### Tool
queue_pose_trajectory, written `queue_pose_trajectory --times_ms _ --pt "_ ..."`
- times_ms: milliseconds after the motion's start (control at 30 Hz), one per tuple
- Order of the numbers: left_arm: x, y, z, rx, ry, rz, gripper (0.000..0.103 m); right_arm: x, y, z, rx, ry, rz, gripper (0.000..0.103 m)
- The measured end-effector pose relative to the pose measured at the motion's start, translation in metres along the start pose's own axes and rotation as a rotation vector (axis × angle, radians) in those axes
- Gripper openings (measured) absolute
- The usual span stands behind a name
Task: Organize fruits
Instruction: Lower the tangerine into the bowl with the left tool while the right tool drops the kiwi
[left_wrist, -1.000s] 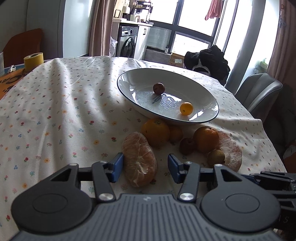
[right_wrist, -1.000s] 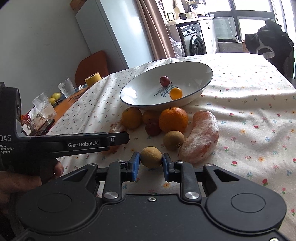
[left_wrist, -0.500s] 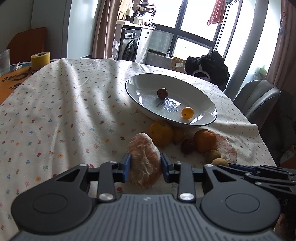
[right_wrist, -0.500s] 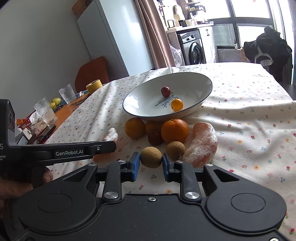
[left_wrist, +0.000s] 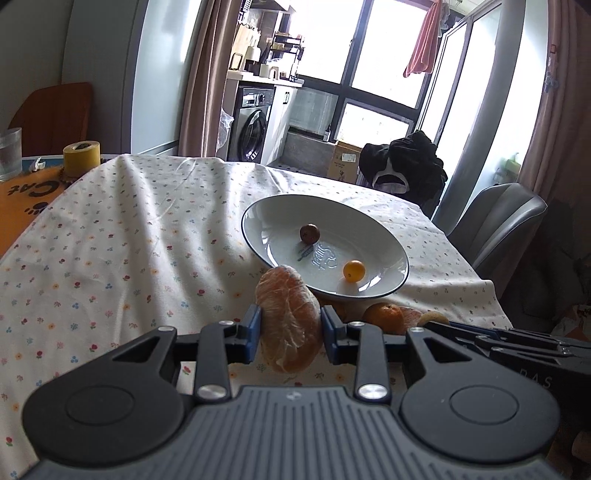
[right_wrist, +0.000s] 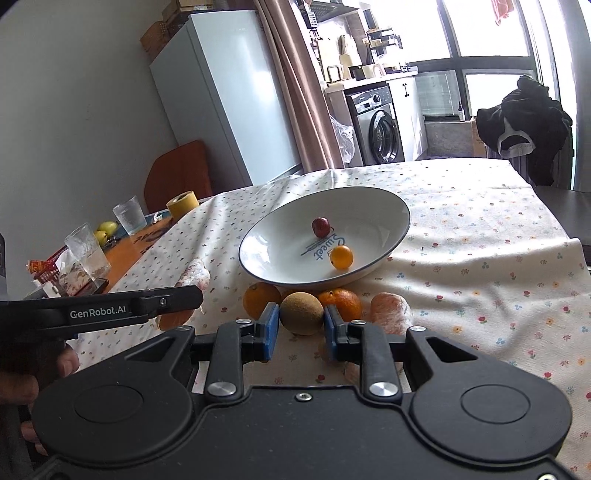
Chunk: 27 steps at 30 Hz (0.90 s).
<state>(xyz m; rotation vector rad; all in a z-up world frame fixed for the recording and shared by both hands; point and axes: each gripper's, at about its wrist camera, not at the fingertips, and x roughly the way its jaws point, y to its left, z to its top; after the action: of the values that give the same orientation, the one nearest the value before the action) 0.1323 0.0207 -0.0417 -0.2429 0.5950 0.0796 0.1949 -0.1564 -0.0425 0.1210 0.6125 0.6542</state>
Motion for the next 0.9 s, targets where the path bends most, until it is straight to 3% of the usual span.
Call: queue_pose_trajectory --times_ms 433,900 --pt "0.007 -0.005 0.018 0.003 -0.033 -0.011 0.033 0.01 -0.003 0.023 0.006 -0.047 -0.015 0.025" --pt "0.037 -0.004 0.034 -0.009 -0.017 -0.007 0.033 0.038 -0.017 0.037 0.019 -0.033 -0.026 0.025"
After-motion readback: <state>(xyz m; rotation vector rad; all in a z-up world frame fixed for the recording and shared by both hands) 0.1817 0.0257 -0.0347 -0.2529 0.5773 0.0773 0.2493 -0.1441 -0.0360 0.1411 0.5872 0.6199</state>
